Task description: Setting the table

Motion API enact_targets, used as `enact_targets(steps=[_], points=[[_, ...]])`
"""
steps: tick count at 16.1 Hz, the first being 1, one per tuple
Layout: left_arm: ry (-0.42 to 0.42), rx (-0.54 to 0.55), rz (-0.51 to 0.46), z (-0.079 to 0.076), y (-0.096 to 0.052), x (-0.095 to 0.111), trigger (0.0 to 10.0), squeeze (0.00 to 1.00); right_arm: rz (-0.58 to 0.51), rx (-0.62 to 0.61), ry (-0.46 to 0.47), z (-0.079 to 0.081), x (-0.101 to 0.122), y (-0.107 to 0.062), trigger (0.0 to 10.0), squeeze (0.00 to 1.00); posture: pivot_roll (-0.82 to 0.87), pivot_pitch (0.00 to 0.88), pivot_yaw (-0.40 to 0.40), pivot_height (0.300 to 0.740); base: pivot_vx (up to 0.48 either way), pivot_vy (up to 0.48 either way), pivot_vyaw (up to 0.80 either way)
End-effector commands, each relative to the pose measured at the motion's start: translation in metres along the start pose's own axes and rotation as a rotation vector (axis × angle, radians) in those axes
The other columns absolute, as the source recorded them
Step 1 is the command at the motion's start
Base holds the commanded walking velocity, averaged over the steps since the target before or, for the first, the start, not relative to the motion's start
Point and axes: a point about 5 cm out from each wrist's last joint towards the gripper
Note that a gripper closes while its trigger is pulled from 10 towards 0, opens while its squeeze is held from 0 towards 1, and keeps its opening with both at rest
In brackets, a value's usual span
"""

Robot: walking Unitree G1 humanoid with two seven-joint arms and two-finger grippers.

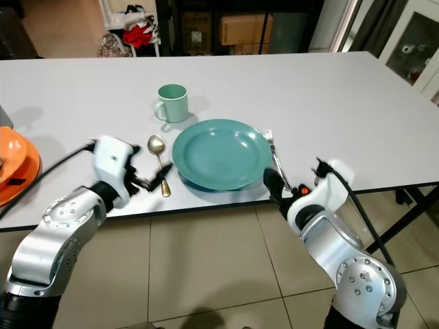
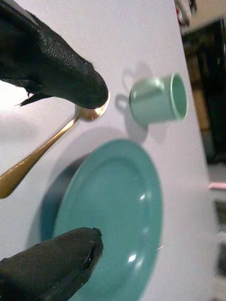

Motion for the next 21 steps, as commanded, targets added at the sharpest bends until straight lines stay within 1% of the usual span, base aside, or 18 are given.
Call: enact_targets(steps=[1, 2, 3, 4, 5, 6, 7, 8, 9, 10, 11, 12, 14, 15, 19, 21], points=[[-0.045, 0.019, -0.030, -0.003, -0.004, 0.003, 10.0, 0.00, -0.094, -0.015, -0.097, 0.005, 0.014, -0.002, 10.0, 1.00, 0.01, 0.000, -0.021, 0.740, 0.000, 0.000, 0.65], [-0.033, 0.042, -0.065, -0.005, -0.005, 0.003, 10.0, 0.00, -0.189, -0.059, -0.234, 0.007, 0.028, -0.002, 10.0, 1.00, 0.01, 0.000, -0.020, 0.740, 0.000, 0.000, 0.80], [-0.006, 0.063, -0.092, -0.005, -0.005, 0.004, 10.0, 0.00, -0.223, -0.065, -0.282, 0.009, 0.032, -0.003, 10.0, 1.00, 0.01, 0.000, -0.020, 0.740, 0.000, 0.000, 0.80], [0.016, 0.079, -0.141, -0.004, -0.005, 0.006, 10.0, 0.00, -0.287, -0.070, -0.388, 0.014, 0.039, -0.006, 10.0, 1.00, 0.01, 0.000, -0.018, 0.740, 0.000, 0.000, 0.80], [0.018, 0.111, -0.189, 0.000, -0.005, 0.012, 10.0, 0.00, -0.358, -0.075, -0.488, 0.019, 0.042, -0.008, 10.0, 1.00, 0.02, 0.000, -0.015, 0.740, 0.000, 0.000, 0.80], [0.014, 0.116, -0.197, 0.000, -0.005, 0.013, 10.0, 0.00, -0.375, -0.084, -0.497, 0.020, 0.043, -0.009, 10.0, 1.00, 0.02, 0.000, -0.015, 0.740, 0.000, 0.000, 0.80], [0.022, 0.143, -0.230, 0.002, -0.004, 0.018, 10.0, 0.00, -0.381, -0.077, -0.528, 0.021, 0.040, -0.009, 10.0, 1.00, 0.02, 0.000, -0.009, 0.740, 0.000, 0.000, 0.80], [0.005, 0.161, -0.227, 0.003, -0.003, 0.021, 10.0, 0.00, -0.389, -0.085, -0.500, 0.019, 0.037, -0.007, 10.0, 1.00, 0.02, 0.000, -0.009, 0.740, 0.000, 0.000, 0.80], [-0.011, 0.157, -0.199, 0.004, -0.002, 0.022, 10.0, 0.00, -0.400, -0.090, -0.484, 0.016, 0.035, -0.006, 10.0, 1.00, 0.02, 0.000, -0.006, 0.740, 0.000, 0.000, 0.80], [0.012, 0.124, -0.193, 0.003, -0.002, 0.024, 10.0, 0.00, -0.416, -0.106, -0.491, 0.014, 0.034, -0.006, 10.0, 1.00, 0.02, 0.000, -0.006, 0.740, 0.000, 0.000, 0.80], [0.045, 0.128, -0.196, 0.004, -0.002, 0.023, 10.0, 0.00, -0.419, -0.120, -0.471, 0.011, 0.033, -0.005, 10.0, 1.00, 0.02, 0.000, -0.006, 0.740, 0.000, 0.000, 0.80], [0.067, 0.121, -0.180, 0.006, -0.002, 0.021, 10.0, 0.00, -0.407, -0.108, -0.465, 0.010, 0.030, -0.004, 10.0, 1.00, 0.02, 0.000, -0.008, 0.740, 0.000, 0.000, 0.80], [0.044, 0.132, -0.174, 0.008, -0.002, 0.019, 10.0, 0.00, -0.391, -0.112, -0.486, 0.010, 0.027, -0.003, 10.0, 1.00, 0.03, 0.000, -0.012, 0.740, 0.000, 0.000, 0.80], [0.016, 0.152, -0.176, 0.008, 0.000, 0.020, 10.0, 0.00, -0.390, -0.078, -0.508, 0.013, 0.026, -0.001, 10.0, 1.00, 0.03, 0.000, -0.020, 0.740, 0.000, 0.000, 0.80], [0.021, 0.140, -0.161, 0.006, 0.001, 0.017, 10.0, 0.00, -0.450, -0.048, -0.563, 0.018, 0.030, 0.000, 10.0, 1.00, 0.04, 0.000, -0.029, 0.740, 0.000, 0.000, 0.80], [0.023, 0.143, -0.162, 0.006, 0.001, 0.018, 10.0, 0.00, -0.483, -0.062, -0.555, 0.019, 0.034, 0.001, 10.0, 1.00, 0.04, 0.000, -0.030, 0.740, 0.000, 0.000, 0.80]])
Point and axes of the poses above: a point about 5 cm out from each wrist's last joint towards the gripper, its own y axis pointing out of the wrist towards the gripper, its own x axis along the axis of the wrist's last joint, z = x × y, and after that the axes turned 14 degrees about -y, right-handed
